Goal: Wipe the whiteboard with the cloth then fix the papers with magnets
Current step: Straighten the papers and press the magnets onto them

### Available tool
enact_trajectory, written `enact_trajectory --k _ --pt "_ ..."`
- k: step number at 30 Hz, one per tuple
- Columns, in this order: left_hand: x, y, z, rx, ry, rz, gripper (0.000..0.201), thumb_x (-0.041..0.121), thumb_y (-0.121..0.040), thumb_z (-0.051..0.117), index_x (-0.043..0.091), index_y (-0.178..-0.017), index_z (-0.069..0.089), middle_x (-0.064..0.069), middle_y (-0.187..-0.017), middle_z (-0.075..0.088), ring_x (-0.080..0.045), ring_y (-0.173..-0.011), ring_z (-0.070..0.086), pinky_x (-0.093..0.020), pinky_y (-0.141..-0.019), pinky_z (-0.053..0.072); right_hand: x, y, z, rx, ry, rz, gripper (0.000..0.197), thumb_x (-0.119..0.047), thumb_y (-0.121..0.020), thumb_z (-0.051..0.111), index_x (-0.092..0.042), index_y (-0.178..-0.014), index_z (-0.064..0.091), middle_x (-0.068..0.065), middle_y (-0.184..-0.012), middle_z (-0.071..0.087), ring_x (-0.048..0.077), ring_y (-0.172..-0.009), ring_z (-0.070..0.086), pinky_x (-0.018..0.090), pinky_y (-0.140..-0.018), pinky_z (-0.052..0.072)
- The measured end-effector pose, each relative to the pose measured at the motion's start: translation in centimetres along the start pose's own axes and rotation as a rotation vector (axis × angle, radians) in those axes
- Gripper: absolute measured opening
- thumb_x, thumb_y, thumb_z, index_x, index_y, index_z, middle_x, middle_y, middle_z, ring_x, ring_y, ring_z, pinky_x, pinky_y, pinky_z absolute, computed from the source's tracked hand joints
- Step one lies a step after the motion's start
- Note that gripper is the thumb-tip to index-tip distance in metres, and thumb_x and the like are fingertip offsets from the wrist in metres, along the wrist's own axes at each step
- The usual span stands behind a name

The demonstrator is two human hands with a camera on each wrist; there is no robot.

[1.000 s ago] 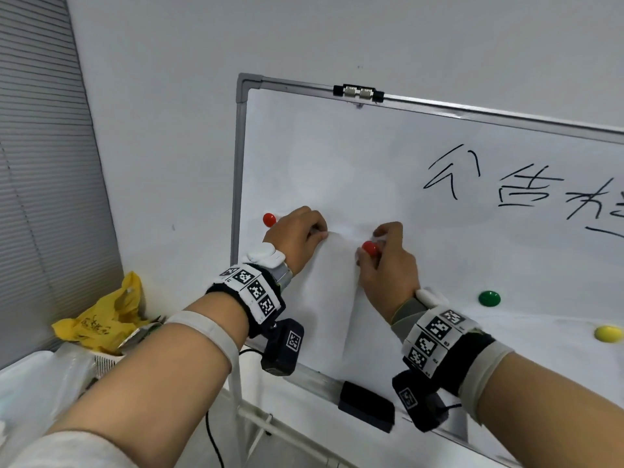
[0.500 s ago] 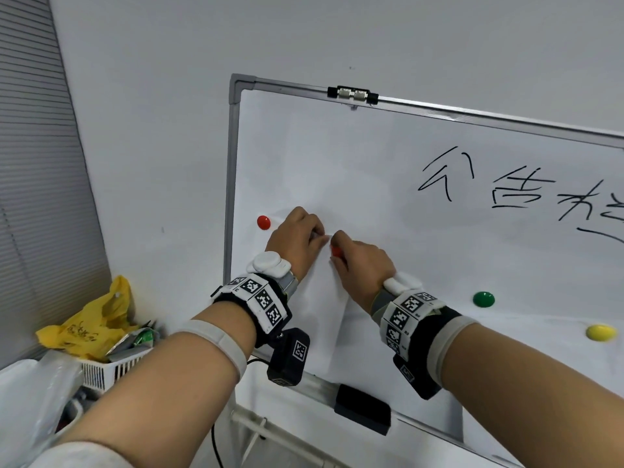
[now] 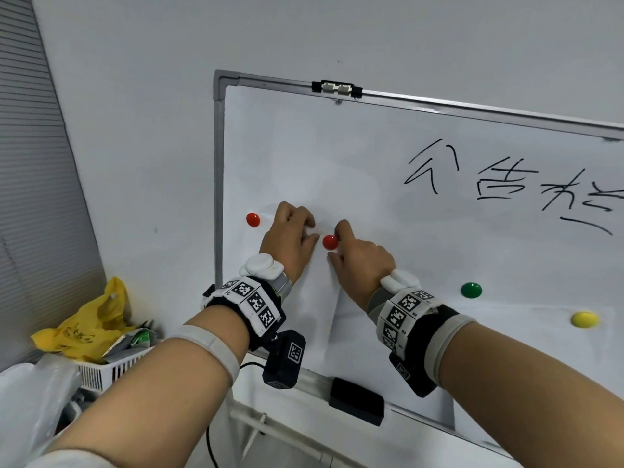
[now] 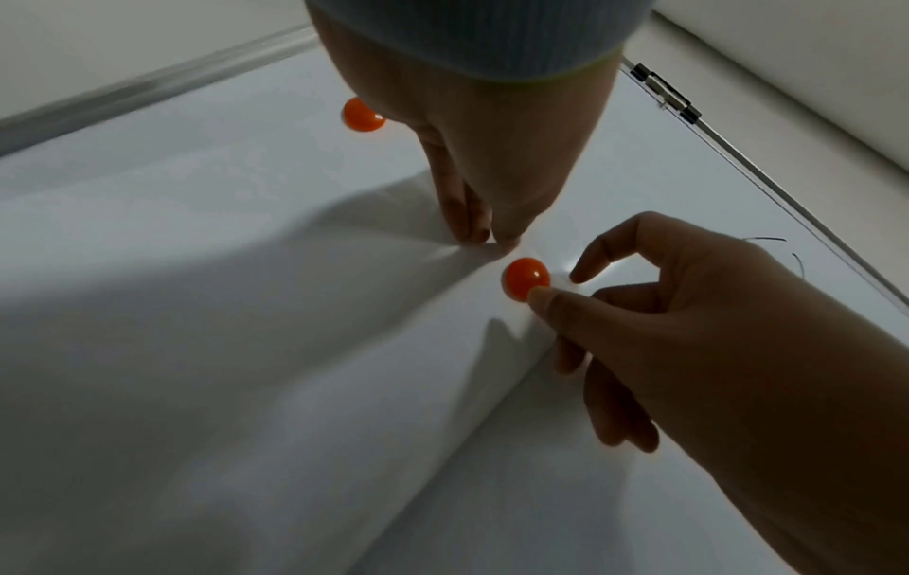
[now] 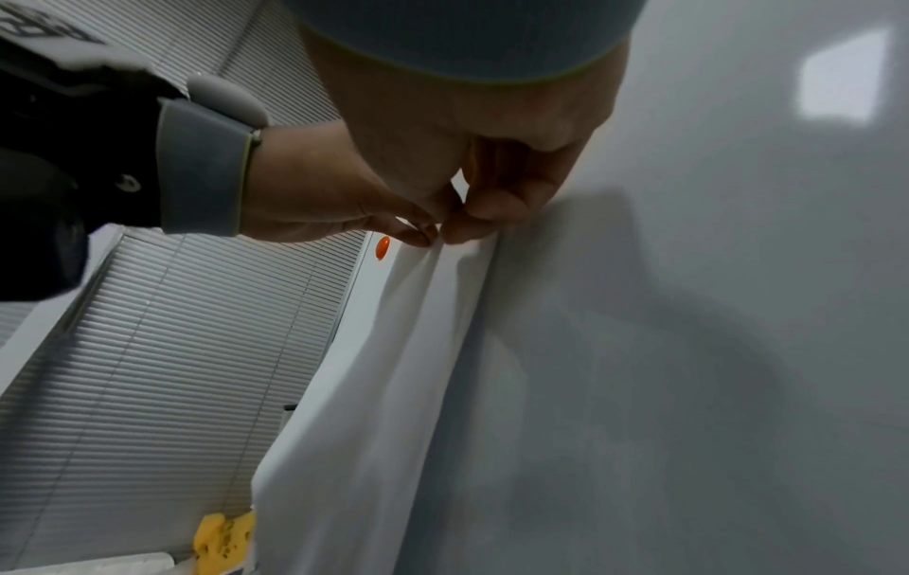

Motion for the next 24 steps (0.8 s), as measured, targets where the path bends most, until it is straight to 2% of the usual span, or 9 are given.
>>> enact_trajectory --k 3,5,8,10,12,14,17,21,24 --pt "2.2 0.9 0.6 0.023 0.000 0.039 0.013 0.022 -0.091 0.062 0.019 -0.103 0.057 0.004 -0.110 0.047 -0.013 -0.075 0.062 -0.038 -0.062 0.058 1.4 2.4 -0.2 0.006 -0.022 -0.007 0.017 -0.030 -0.098 0.044 -0.020 -0.109 0.036 0.000 -0.084 0.060 0.032 -0.061 0.052 0.033 -0.056 0.041" --pt "5.4 1.6 2.3 -0.030 0.037 0.098 0.012 0.027 -0.092 0.060 0.022 -0.102 0.056 0.007 -0.108 0.049 -0.012 -0.075 0.062 -0.035 -0.061 0.058 3.5 4.7 -0.9 0.051 -0.014 0.001 0.013 -0.028 -0.097 0.045 -0.020 -0.106 0.041 0.000 -0.092 0.060 0.032 -0.062 0.055 0.036 -0.054 0.048" --pt "9.6 2.3 5.3 -0.171 0.113 0.197 0.009 0.027 -0.090 0.063 0.023 -0.097 0.060 0.009 -0.098 0.055 -0.010 -0.075 0.059 -0.037 -0.064 0.057 6.9 7.2 -2.4 0.151 0.043 -0.014 0.012 -0.023 -0.092 0.055 -0.020 -0.102 0.048 -0.001 -0.091 0.056 0.024 -0.059 0.055 0.032 -0.044 0.043" --pt "11.5 2.7 7.4 -0.229 0.145 0.256 0.010 0.025 -0.088 0.066 0.021 -0.097 0.064 0.009 -0.094 0.057 -0.007 -0.074 0.057 -0.037 -0.066 0.056 9.2 8.5 -3.9 0.197 0.086 -0.018 0.010 -0.020 -0.088 0.060 -0.017 -0.096 0.053 0.000 -0.088 0.055 0.024 -0.062 0.055 0.030 -0.045 0.039" --pt "13.6 3.7 9.8 -0.277 0.169 0.289 0.014 0.028 -0.088 0.068 0.021 -0.100 0.066 0.014 -0.092 0.055 0.000 -0.071 0.053 -0.031 -0.067 0.053 12.3 10.3 -5.7 0.206 0.118 0.012 0.007 -0.020 -0.089 0.059 -0.016 -0.094 0.056 0.002 -0.088 0.056 0.026 -0.065 0.056 0.034 -0.048 0.045" --pt "15.0 4.5 11.7 -0.297 0.162 0.286 0.020 0.031 -0.087 0.070 0.025 -0.105 0.065 0.015 -0.093 0.056 0.000 -0.071 0.054 -0.032 -0.067 0.054 14.8 12.1 -6.8 0.163 0.134 0.053 0.011 -0.024 -0.092 0.056 -0.017 -0.100 0.057 0.001 -0.093 0.060 0.028 -0.068 0.060 0.038 -0.052 0.051" --pt "17.7 5.5 14.0 -0.264 0.139 0.243 0.025 0.035 -0.086 0.070 0.029 -0.109 0.060 0.011 -0.097 0.056 -0.010 -0.074 0.060 -0.037 -0.066 0.058 18.6 14.7 -7.9 0.041 0.172 0.104 0.024 -0.032 -0.094 0.051 -0.022 -0.116 0.053 -0.001 -0.102 0.067 0.032 -0.071 0.066 0.038 -0.057 0.054" --pt "19.3 6.5 15.7 -0.214 0.033 0.190 0.025 0.037 -0.087 0.068 0.031 -0.108 0.056 0.011 -0.109 0.050 -0.010 -0.081 0.061 -0.034 -0.063 0.057 21.0 15.7 -7.7 -0.057 0.181 0.081 0.032 -0.036 -0.095 0.047 -0.025 -0.125 0.045 0.001 -0.110 0.067 0.034 -0.080 0.068 0.038 -0.064 0.054" --pt "19.5 7.1 16.2 -0.186 0.008 0.164 0.022 0.032 -0.088 0.068 0.028 -0.104 0.054 0.010 -0.110 0.047 -0.013 -0.081 0.061 -0.039 -0.059 0.058 21.1 15.7 -7.3 -0.084 0.207 0.040 0.037 -0.034 -0.096 0.046 -0.022 -0.131 0.042 0.002 -0.112 0.065 0.036 -0.080 0.068 0.036 -0.061 0.048"
Point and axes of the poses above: each hand's wrist, its own y-axis away from the middle knuckle, its own z-axis out of the palm, x = y × z, the point moved 6 cm from there along -y, towards the middle knuckle
